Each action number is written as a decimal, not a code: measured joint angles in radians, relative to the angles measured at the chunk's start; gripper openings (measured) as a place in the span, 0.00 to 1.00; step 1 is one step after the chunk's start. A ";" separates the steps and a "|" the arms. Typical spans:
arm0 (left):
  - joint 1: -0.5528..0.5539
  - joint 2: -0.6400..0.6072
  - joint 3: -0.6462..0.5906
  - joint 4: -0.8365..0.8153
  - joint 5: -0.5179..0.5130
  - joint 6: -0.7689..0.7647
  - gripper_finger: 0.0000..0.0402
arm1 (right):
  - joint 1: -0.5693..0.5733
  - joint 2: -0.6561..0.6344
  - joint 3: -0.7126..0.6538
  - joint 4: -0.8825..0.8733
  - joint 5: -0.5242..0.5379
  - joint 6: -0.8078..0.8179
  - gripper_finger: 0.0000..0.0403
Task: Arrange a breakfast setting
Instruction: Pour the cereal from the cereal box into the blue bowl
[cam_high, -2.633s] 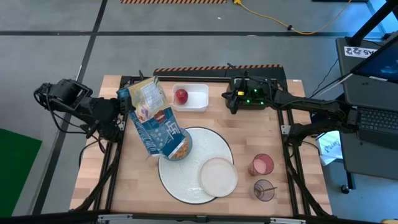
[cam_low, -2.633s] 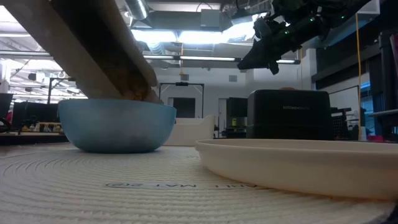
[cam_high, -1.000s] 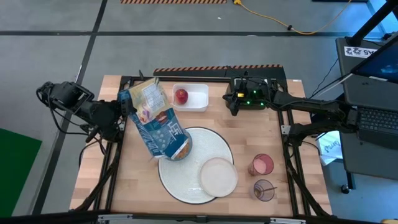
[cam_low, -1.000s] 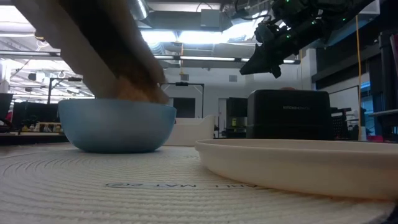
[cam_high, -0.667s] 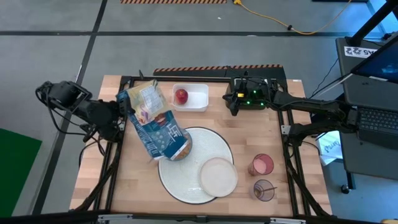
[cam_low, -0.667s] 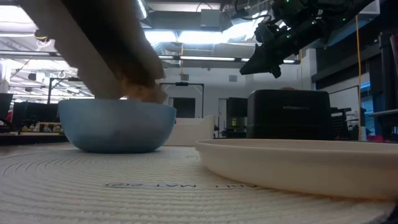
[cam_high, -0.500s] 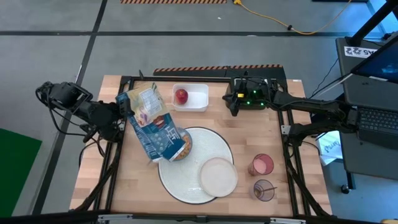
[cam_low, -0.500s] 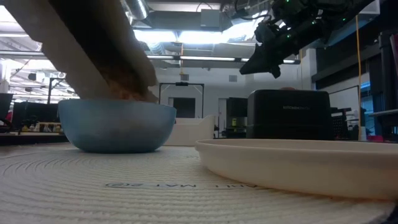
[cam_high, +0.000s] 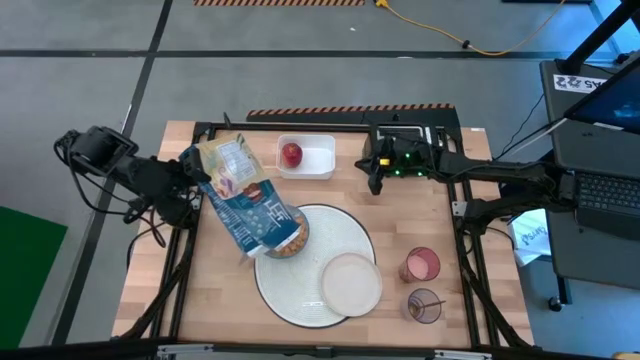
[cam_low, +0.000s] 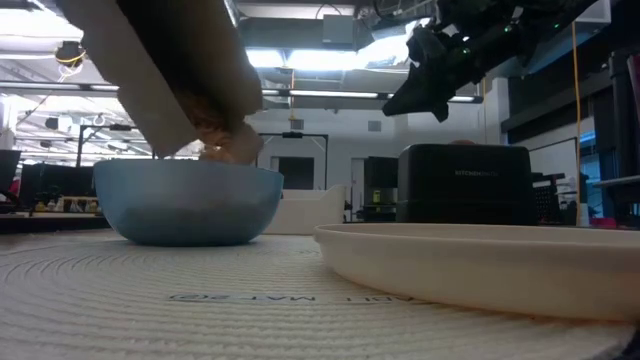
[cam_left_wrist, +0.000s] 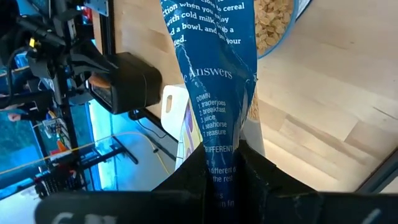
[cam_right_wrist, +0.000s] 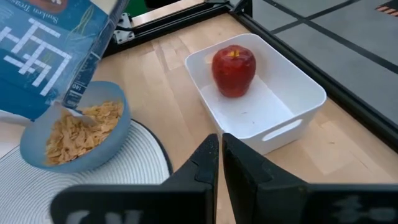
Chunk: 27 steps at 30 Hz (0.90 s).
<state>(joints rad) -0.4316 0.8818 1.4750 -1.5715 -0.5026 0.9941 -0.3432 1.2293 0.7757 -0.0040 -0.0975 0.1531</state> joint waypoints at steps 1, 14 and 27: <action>0.000 -0.001 0.000 0.000 0.000 -0.001 0.11 | 0.002 0.000 0.000 0.000 0.001 0.000 0.06; 0.000 -0.051 0.000 0.000 0.006 -0.086 0.11 | 0.058 0.000 0.000 0.004 0.040 0.025 0.06; 0.001 -0.086 0.000 0.000 0.032 -0.273 0.11 | 0.090 0.000 0.000 0.002 0.070 0.025 0.06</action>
<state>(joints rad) -0.4305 0.7957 1.4746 -1.5712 -0.4708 0.7207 -0.2527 1.2291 0.7753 -0.0023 -0.0277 0.1780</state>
